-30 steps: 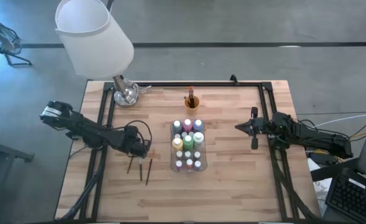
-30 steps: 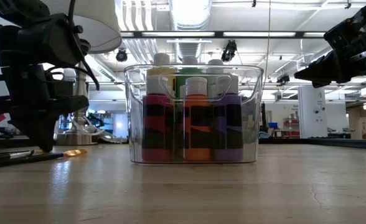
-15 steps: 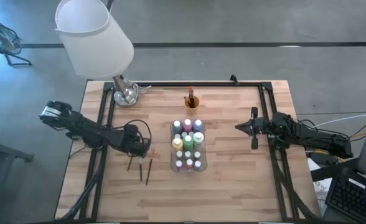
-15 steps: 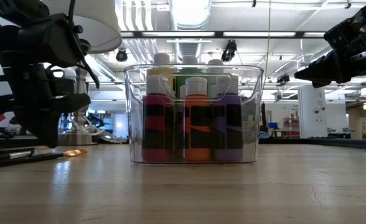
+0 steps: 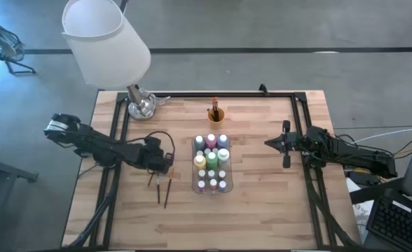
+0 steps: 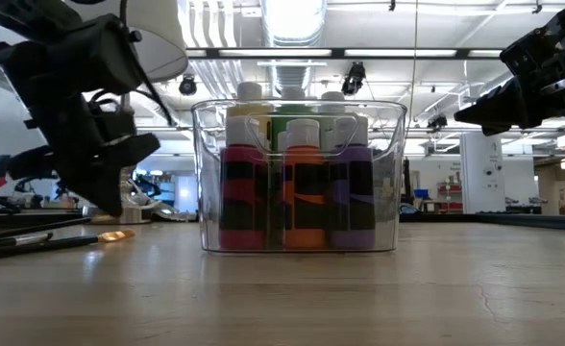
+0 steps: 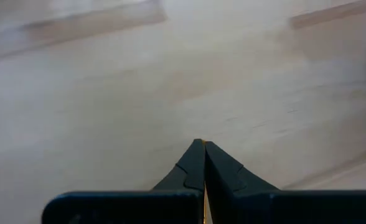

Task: Pick & Place Paint Supplies
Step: Put the orange paintbrush into the yellow cup

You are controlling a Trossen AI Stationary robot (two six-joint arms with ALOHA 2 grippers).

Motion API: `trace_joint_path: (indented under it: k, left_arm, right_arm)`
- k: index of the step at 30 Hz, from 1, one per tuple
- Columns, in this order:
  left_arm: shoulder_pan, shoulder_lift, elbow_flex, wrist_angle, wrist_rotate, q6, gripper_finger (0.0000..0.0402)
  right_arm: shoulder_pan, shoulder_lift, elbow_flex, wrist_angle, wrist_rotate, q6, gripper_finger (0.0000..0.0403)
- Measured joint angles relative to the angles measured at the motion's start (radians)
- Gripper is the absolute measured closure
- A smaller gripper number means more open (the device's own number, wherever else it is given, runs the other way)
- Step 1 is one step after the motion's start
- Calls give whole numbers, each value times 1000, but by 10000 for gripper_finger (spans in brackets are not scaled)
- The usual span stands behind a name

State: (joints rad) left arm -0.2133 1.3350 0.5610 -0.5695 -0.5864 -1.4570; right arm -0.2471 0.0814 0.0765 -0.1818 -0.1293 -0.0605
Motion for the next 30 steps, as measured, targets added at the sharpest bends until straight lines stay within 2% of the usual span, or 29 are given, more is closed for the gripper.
trace_joint_path:
  k: [14, 23, 30]
  left_arm:
    - [105, -58, 1, 211, -139, 338, 401]
    - [213, -106, 1, 442, -141, 608, 401]
    - [299, -103, 1, 669, -102, 826, 401]
  right_arm:
    - [0, 0, 0, 0, 0, 0, 394]
    - [0, 0, 0, 0, 0, 0, 394]
    - [0, 0, 0, 0, 0, 0, 394]
